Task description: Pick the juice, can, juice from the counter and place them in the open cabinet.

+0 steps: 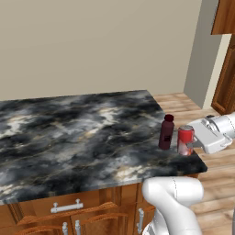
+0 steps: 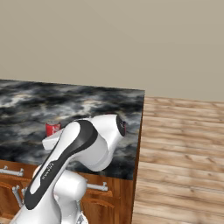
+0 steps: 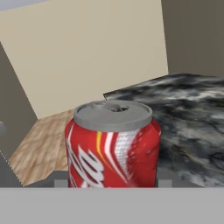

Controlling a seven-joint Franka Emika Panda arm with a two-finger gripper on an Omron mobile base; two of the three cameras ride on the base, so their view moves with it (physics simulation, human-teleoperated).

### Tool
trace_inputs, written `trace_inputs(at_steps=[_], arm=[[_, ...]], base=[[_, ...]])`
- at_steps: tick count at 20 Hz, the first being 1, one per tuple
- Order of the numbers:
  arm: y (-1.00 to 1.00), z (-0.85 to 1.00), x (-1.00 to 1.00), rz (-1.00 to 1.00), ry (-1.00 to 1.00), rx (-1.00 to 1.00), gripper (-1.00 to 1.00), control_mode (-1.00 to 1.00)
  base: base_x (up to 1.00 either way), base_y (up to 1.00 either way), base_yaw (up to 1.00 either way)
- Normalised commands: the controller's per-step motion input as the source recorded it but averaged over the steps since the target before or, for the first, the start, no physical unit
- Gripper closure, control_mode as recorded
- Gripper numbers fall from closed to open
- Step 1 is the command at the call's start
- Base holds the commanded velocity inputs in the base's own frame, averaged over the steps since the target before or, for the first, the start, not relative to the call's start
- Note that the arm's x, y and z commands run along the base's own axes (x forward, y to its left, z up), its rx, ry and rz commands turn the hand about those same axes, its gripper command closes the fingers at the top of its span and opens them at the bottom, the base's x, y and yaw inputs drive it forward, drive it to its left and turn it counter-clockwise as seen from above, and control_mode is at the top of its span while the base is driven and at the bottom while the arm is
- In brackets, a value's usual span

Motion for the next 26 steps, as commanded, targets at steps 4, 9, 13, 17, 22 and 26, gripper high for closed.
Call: trace_inputs(at_steps=[4, 9, 13, 17, 22, 26], arm=[[0.0, 0.0, 0.0, 0.0, 0.0, 0.0, 1.0, -1.0], [0.0, 0.0, 0.0, 0.0, 0.0, 0.0, 1.0, 1.0], [0.0, 0.0, 0.0, 0.0, 0.0, 0.0, 1.0, 1.0], [0.0, 0.0, 0.0, 0.0, 0.0, 0.0, 1.0, 1.0], [0.0, 0.0, 0.0, 0.0, 0.0, 0.0, 1.0, 1.0], [0.0, 0.0, 0.0, 0.0, 0.0, 0.0, 1.0, 1.0]], base=[[0.0, 0.0, 0.0], [0.0, 0.0, 0.0], [-0.13, 0.0, 0.0], [-0.46, 0.0, 0.0], [-0.63, 0.0, 0.0], [-0.66, 0.0, -0.02]])
